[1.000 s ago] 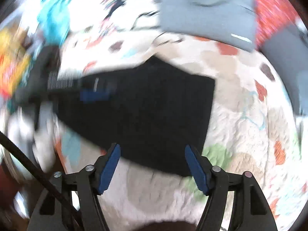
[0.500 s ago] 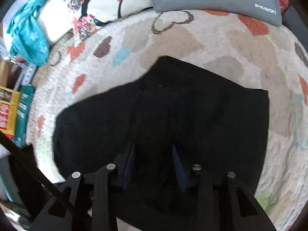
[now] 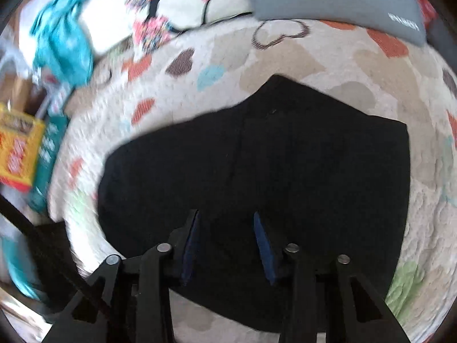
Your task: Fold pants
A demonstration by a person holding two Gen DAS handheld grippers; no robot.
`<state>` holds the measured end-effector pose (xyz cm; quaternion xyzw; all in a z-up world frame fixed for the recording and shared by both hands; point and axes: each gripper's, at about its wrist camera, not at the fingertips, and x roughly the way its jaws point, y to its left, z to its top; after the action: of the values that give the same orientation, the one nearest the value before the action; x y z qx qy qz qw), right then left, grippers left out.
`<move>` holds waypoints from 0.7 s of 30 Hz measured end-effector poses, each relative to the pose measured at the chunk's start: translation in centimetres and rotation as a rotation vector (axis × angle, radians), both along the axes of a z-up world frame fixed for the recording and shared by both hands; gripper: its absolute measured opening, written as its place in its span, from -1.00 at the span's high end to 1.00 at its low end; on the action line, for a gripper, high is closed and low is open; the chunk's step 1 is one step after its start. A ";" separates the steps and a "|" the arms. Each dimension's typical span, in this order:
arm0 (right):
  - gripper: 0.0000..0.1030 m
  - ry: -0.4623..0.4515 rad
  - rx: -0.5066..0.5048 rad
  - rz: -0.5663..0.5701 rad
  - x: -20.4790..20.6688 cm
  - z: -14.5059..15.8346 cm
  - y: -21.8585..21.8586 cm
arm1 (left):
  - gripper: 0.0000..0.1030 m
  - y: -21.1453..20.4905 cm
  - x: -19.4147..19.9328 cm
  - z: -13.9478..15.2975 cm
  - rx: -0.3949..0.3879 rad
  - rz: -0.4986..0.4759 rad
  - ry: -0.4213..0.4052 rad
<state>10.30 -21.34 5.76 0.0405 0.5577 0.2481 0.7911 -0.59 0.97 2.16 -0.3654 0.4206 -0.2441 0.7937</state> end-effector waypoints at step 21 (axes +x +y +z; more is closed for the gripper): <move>0.35 -0.285 -0.399 0.172 -5.2 -1.2 2.5 | 0.37 1.5 0.6 -2.1 -0.133 0.005 0.037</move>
<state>5.07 -18.82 4.57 -0.1992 0.4800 0.2030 0.8299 0.05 2.50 0.08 -0.4227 0.4172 -0.2628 0.7604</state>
